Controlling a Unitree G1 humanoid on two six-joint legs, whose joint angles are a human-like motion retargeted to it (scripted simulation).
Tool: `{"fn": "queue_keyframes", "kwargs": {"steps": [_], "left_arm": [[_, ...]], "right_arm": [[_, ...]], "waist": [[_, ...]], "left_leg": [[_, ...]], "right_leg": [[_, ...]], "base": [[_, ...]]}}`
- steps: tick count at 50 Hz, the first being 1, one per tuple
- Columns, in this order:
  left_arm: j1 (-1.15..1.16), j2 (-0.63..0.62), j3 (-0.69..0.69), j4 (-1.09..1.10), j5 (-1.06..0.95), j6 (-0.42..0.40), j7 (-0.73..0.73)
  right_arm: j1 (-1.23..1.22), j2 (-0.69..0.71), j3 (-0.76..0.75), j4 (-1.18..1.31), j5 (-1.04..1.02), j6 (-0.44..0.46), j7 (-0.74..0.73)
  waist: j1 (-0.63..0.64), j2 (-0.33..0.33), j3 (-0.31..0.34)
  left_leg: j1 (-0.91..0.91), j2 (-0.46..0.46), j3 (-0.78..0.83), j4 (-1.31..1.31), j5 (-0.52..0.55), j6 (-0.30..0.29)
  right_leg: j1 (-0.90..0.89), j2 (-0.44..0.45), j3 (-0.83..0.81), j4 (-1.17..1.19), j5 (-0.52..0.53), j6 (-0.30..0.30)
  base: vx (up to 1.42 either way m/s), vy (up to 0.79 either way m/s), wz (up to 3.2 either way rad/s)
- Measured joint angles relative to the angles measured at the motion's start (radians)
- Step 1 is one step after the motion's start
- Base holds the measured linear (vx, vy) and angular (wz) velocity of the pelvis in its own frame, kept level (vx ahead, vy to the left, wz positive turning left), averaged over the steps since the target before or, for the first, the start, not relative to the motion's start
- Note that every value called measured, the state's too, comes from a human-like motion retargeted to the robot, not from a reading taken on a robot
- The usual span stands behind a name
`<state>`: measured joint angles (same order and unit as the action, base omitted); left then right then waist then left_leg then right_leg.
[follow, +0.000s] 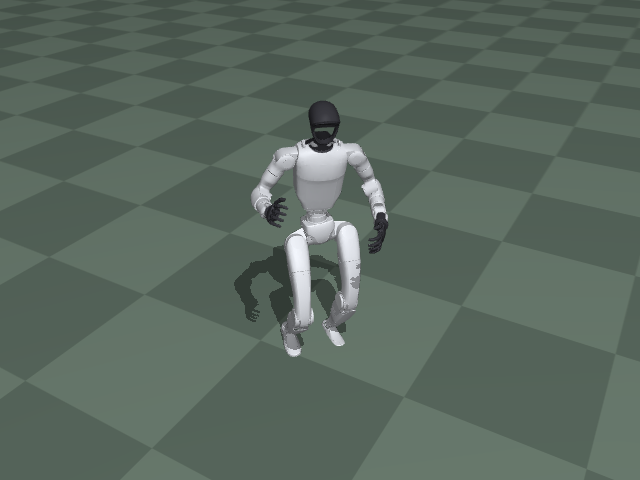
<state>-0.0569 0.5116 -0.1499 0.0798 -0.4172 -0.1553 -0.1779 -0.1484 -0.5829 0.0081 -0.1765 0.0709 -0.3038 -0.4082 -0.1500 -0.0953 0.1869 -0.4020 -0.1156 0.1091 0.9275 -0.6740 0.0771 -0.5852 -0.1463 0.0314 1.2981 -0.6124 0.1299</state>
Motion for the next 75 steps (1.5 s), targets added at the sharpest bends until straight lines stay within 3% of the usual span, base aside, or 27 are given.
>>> {"fn": "queue_keyframes", "kwargs": {"steps": [4, 8, 11, 15, 20, 25, 33, 39, 45, 50, 55, 61, 65, 70, 75], "left_arm": [[-0.05, 0.007, -0.006, -0.019, -0.085, -0.014, 0.022], [-0.145, -0.038, -0.03, -0.111, -0.184, -0.041, 0.067], [-0.228, -0.087, -0.05, -0.217, -0.263, -0.07, 0.097], [-0.278, -0.15, -0.032, -0.355, -0.373, -0.131, 0.145], [-0.196, -0.201, 0.093, -0.383, -0.52, -0.2, 0.258], [-0.084, -0.245, 0.2, -0.286, -0.615, -0.212, 0.305], [-0.241, -0.226, 0.176, -0.264, -0.636, -0.267, 0.365], [-0.451, -0.184, 0.042, -0.346, -0.568, -0.26, 0.316], [-0.518, -0.188, -0.081, -0.424, -0.472, -0.215, 0.241], [-0.408, -0.203, -0.127, -0.405, -0.456, -0.169, 0.229], [-0.21, -0.175, -0.11, -0.339, -0.457, -0.125, 0.229], [-0.012, -0.149, -0.042, -0.282, -0.418, -0.089, 0.225], [0.088, -0.151, 0.015, -0.265, -0.353, -0.075, 0.218], [0.196, -0.148, 0.059, -0.256, -0.266, -0.058, 0.182], [0.284, -0.096, 0.103, -0.253, -0.213, -0.022, 0.153]], "right_arm": [[-0.053, 0.007, -0.022, -0.106, -0.004, -0.007, -0.03], [-0.099, 0.022, 0.043, -0.143, -0.026, 0.004, -0.015], [-0.15, 0.026, 0.131, -0.122, -0.032, 0.014, 0.015], [-0.211, 0.015, 0.202, -0.115, -0.028, 0.017, 0.014], [-0.196, -0.009, 0.119, -0.177, -0.044, -0.001, -0.116], [-0.127, -0.005, -0.026, -0.234, -0.083, -0.031, -0.247], [-0.094, -0.001, -0.083, -0.207, 0.009, -0.072, -0.355], [-0.044, -0.002, 0.055, -0.14, 0.141, -0.079, -0.224], [0.049, 0.014, 0.218, -0.012, 0.097, 0.003, -0.016], [0.045, 0.03, 0.316, 0.127, -0.017, 0.065, 0.056], [-0.069, 0.038, 0.362, 0.241, -0.116, 0.093, 0.056], [-0.211, 0.014, 0.348, 0.307, -0.19, 0.107, 0.023], [-0.298, -0.004, 0.319, 0.33, -0.207, 0.107, 0.002], [-0.33, -0.01, 0.295, 0.353, -0.175, 0.107, 0.019], [-0.292, 0.018, 0.278, 0.374, -0.072, 0.11, 0.084]], "waist": [[-0.017, -0.015, -0.017], [0.019, -0.042, -0.037], [0.071, -0.047, -0.045], [0.131, -0.025, -0.043], [0.164, 0.019, -0.038], [0.184, 0.085, -0.044], [0.157, 0.119, -0.09], [0.084, 0.087, -0.116], [0.017, 0.028, -0.12], [0.014, -0.046, -0.085], [0.054, -0.124, -0.047], [0.142, -0.097, -0.037], [0.185, -0.064, -0.04], [0.197, -0.056, -0.031], [0.229, 0.038, -0.02]], "left_leg": [[-0.044, -0.027, 0.005, 0.012, 0.011, 0.025], [-0.059, -0.064, 0.0, -0.036, 0.053, 0.024], [-0.08, -0.061, -0.01, -0.052, 0.079, 0.011], [-0.154, -0.036, -0.052, -0.007, 0.118, -0.039], [-0.242, 0.023, -0.077, 0.184, 0.081, -0.059], [-0.225, 0.094, -0.085, 0.329, 0.052, -0.055], [-0.142, 0.069, -0.062, 0.119, 0.009, -0.018], [-0.098, 0.027, -0.029, -0.016, 0.021, 0.006], [-0.104, -0.018, 0.014, -0.073, 0.039, 0.033], [-0.123, -0.061, 0.05, -0.062, 0.059, 0.043], [-0.105, -0.094, 0.076, -0.091, 0.113, 0.048], [-0.178, 0.006, 0.066, -0.037, 0.159, 0.021], [-0.234, 0.043, 0.006, -0.068, 0.233, -0.056], [-0.253, 0.083, 0.019, 0.049, 0.155, -0.067], [-0.057, 0.305, 0.052, 0.36, 0.011, -0.031]], "right_leg": [[-0.009, -0.023, 0.02, 0.066, 0.01, 0.007], [0.082, -0.042, 0.022, -0.047, -0.079, -0.022], [0.13, -0.053, -0.025, -0.163, -0.167, -0.073], [0.13, -0.036, -0.092, -0.234, -0.176, -0.11], [0.103, 0.001, -0.139, -0.234, -0.166, -0.134], [0.103, 0.069, -0.162, -0.257, -0.154, -0.151], [0.118, 0.062, -0.168, -0.36, -0.1, -0.122], [0.105, 0.023, -0.132, -0.376, -0.075, -0.091], [0.041, -0.054, -0.122, -0.26, -0.086, -0.094], [0.078, -0.125, -0.097, -0.088, -0.175, -0.109], [0.21, -0.123, -0.035, -0.071, -0.2, -0.094], [0.256, 0.0, -0.04, -0.213, -0.256, -0.156], [0.237, 0.052, -0.08, -0.292, -0.239, -0.181], [0.205, 0.029, -0.124, -0.268, -0.215, -0.16], [0.26, 0.135, -0.145, -0.336, -0.166, -0.176]], "base": [[-0.17, 0.04, -0.03], [-0.13, -0.03, 0.19], [-0.13, -0.08, 0.15], [-0.15, -0.1, 0.1], [-0.12, -0.08, -0.05], [-0.04, -0.01, -0.38], [0.01, 0.06, -0.03], [-0.03, 0.12, 0.05], [-0.12, 0.11, -0.06], [-0.2, 0.02, -0.02], [-0.26, -0.06, -0.11], [-0.35, -0.11, -0.37], [-0.34, -0.12, -0.17], [-0.3, -0.07, 0.16], [-0.2, 0.01, -0.24]]}}
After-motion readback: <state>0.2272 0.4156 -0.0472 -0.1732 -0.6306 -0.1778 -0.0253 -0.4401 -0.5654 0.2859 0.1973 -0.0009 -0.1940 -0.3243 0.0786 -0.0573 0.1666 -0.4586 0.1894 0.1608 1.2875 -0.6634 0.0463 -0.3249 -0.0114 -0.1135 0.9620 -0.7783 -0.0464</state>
